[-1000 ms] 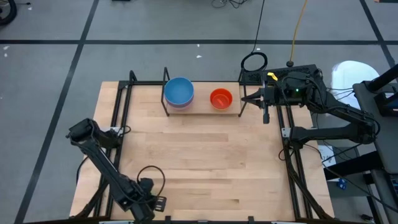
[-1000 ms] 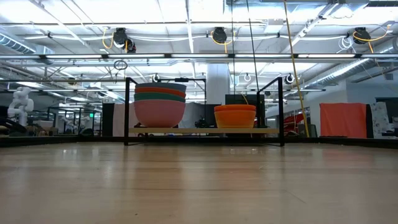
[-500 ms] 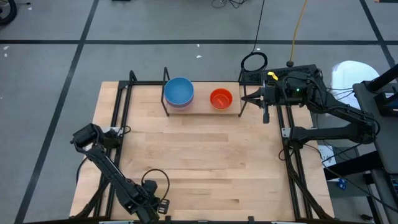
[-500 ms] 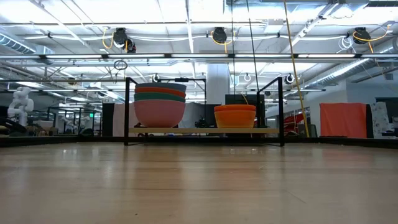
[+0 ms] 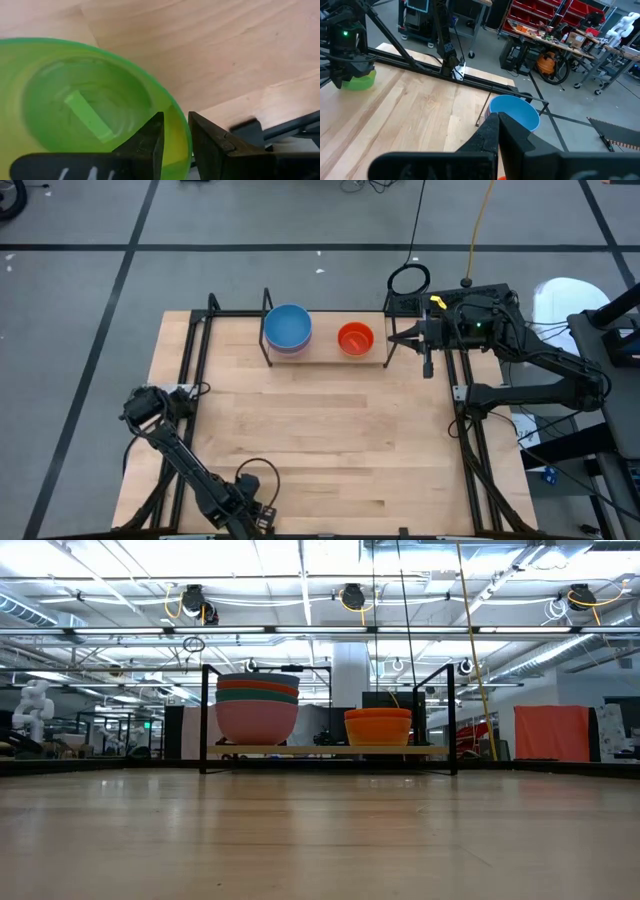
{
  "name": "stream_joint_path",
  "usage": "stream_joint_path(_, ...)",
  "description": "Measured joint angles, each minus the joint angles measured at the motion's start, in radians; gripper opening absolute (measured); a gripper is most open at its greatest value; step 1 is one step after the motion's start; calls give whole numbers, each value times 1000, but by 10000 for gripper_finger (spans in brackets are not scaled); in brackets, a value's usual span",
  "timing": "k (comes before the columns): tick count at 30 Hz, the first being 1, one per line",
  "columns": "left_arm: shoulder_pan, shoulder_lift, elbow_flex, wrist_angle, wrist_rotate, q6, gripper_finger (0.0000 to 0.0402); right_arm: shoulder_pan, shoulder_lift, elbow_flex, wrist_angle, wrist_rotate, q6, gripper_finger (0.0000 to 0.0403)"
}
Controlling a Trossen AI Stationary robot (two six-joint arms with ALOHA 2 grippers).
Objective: Place and stack bowls onto a shelf
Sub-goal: Stack the green bowl on top of the orange bowl on the shelf
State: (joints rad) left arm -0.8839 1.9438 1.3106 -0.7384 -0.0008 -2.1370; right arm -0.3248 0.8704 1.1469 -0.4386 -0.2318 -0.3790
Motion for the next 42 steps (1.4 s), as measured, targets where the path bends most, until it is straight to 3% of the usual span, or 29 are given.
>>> stream_joint_path(3, 10, 0, 0, -2, 1, 12, 76, 0, 0, 0, 0, 0, 0, 0)
stream_joint_path(7, 23, -5, 2, -7, 13, 67, 15, 0, 0, 0, 0, 0, 0, 0)
stream_joint_path(12, 50, -7, 2, -15, 14, 108, 10, 0, 0, 0, 0, 0, 0, 0)
stream_joint_path(21, 151, -70, 1, -86, -19, 321, 5, 0, -5, 0, -10, 0, 0, 0)
stream_joint_path(30, 326, -239, 0, -131, -134, 594, 4, 0, -85, 0, -51, 0, 0, 0)
stream_joint_path(36, 494, -299, 14, -119, -146, 818, 4, 0, -157, 0, -119, 15, 3, 0)
stream_joint_path(42, 650, -284, 184, -122, -124, 1154, 4, 0, -204, 0, -211, 52, 51, 0)
